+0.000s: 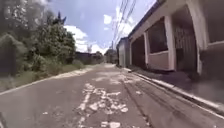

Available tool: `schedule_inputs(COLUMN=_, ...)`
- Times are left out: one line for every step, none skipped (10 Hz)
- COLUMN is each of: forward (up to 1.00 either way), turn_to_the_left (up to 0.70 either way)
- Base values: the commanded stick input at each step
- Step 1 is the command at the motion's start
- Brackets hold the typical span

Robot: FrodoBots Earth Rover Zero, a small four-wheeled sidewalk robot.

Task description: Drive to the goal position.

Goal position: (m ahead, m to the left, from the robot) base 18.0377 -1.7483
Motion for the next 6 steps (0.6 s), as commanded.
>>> schedule_inputs(forward=0.70, turn_to_the_left=0.01)
schedule_inputs(forward=0.70, turn_to_the_left=0.01)
schedule_inputs(forward=0.70, turn_to_the_left=0.01)
schedule_inputs(forward=0.70, turn_to_the_left=0.01)
schedule_inputs(forward=0.70, turn_to_the_left=0.01)
schedule_inputs(forward=0.70, turn_to_the_left=0.01)
